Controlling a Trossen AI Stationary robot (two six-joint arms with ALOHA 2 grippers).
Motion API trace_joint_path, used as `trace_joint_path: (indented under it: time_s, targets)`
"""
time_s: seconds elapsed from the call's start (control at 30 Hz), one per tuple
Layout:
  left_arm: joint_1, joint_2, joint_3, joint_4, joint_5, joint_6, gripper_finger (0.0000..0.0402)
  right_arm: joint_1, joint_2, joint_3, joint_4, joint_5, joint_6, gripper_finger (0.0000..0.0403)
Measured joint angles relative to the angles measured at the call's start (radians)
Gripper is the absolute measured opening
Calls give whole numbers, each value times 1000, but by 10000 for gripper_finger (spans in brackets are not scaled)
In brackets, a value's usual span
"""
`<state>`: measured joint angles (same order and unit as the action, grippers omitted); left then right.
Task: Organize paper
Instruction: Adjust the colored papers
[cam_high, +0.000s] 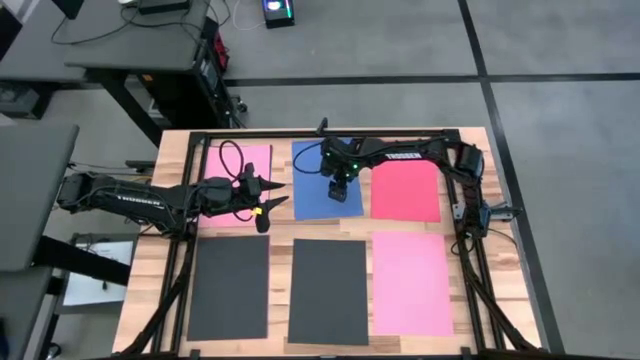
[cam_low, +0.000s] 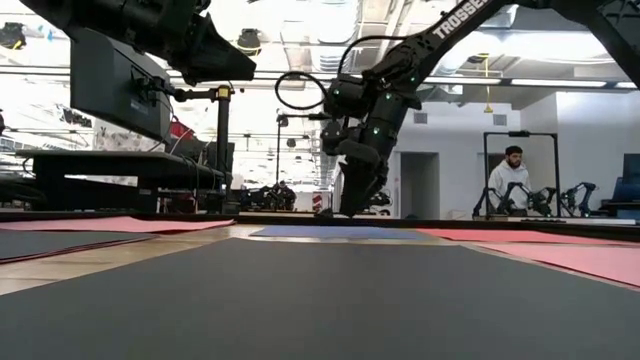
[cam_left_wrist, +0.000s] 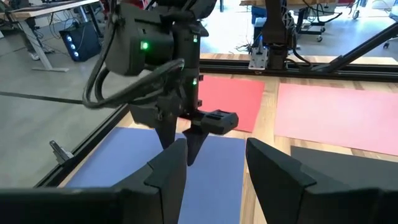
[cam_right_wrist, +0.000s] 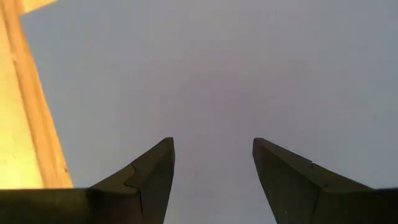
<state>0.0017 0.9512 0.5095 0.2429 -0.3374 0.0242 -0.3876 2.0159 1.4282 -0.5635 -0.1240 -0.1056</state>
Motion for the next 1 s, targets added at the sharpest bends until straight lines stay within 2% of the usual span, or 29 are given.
trace_joint_path:
  time_s: [0.17,0.33,0.63,1.0]
  targets:
    - [0,0,0,-12,0,-9,148,60,-13,1,-34,-5,-121,207]
    - [0,0,0,-26,0,-10,148,208,-13,1,-30,-10,-127,207]
    - [0,6,0,-53,0,-41,148,477,-10,1,-16,-10,-11,191]
    - [-2,120,0,-40,31,-112,148,598,50,3,-6,-9,86,166]
